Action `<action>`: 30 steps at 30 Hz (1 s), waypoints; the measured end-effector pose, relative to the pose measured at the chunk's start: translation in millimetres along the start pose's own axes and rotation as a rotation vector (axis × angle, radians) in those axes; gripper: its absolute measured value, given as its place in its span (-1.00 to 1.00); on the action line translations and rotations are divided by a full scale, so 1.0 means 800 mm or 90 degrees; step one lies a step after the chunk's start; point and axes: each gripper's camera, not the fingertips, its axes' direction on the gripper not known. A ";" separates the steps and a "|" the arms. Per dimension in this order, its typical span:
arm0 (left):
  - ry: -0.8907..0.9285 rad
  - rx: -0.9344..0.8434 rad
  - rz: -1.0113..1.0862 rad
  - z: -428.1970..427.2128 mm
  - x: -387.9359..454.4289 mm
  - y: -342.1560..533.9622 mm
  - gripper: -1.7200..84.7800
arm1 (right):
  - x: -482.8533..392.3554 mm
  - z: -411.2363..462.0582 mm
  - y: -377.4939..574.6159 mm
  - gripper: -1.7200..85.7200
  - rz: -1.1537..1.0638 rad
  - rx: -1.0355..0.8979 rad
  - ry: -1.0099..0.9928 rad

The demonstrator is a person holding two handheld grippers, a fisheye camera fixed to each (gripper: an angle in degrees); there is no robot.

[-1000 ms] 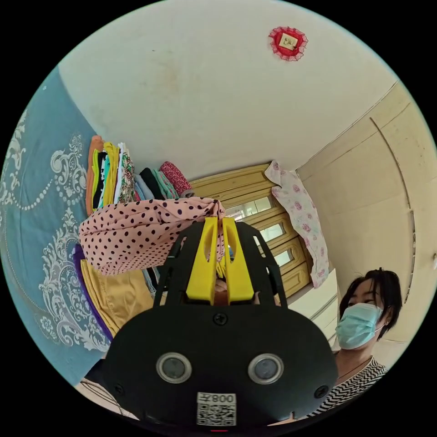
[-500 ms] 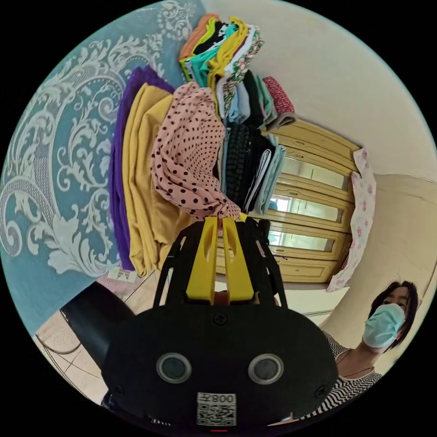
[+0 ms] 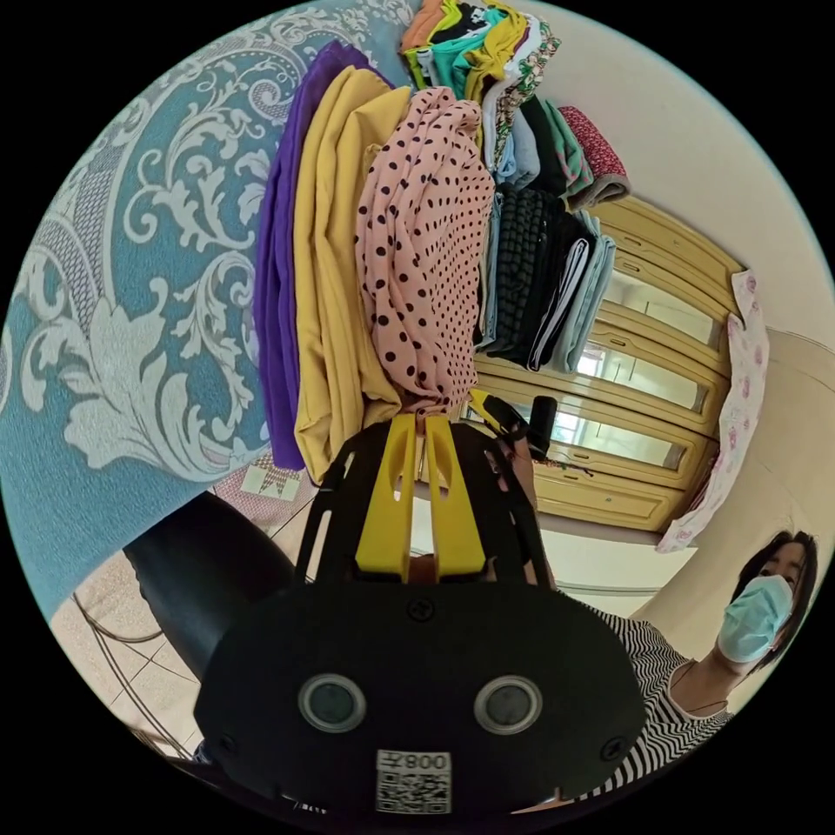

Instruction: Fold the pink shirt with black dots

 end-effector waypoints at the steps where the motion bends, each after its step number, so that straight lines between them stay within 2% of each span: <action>1: 0.004 0.000 -0.002 0.001 -0.008 -0.001 -0.92 | -0.002 -0.006 0.002 -0.95 -0.002 0.002 0.002; 11: -0.014 -0.021 -0.016 0.014 -0.151 -0.029 -0.91 | -0.001 -0.014 0.005 -0.95 0.002 -0.041 0.075; 19: -0.002 -0.029 -0.002 -0.009 -0.215 -0.016 -0.93 | 0.002 -0.026 0.019 -0.95 0.016 -0.001 0.040; 22: -0.020 -0.030 0.044 -0.023 -0.217 -0.001 -0.94 | -0.003 -0.037 0.032 -0.95 0.020 0.036 0.048; 24: -0.068 -0.027 0.123 -0.030 -0.207 0.005 -0.95 | -0.013 -0.045 0.042 -0.96 0.018 0.071 0.069; 28: -0.118 -0.022 0.206 -0.023 -0.202 -0.002 -0.95 | -0.059 -0.038 0.055 -0.96 -0.037 0.118 0.103; 30: -0.200 -0.032 0.251 -0.002 -0.211 -0.011 -0.96 | -0.079 -0.018 0.051 -0.96 -0.064 0.117 0.143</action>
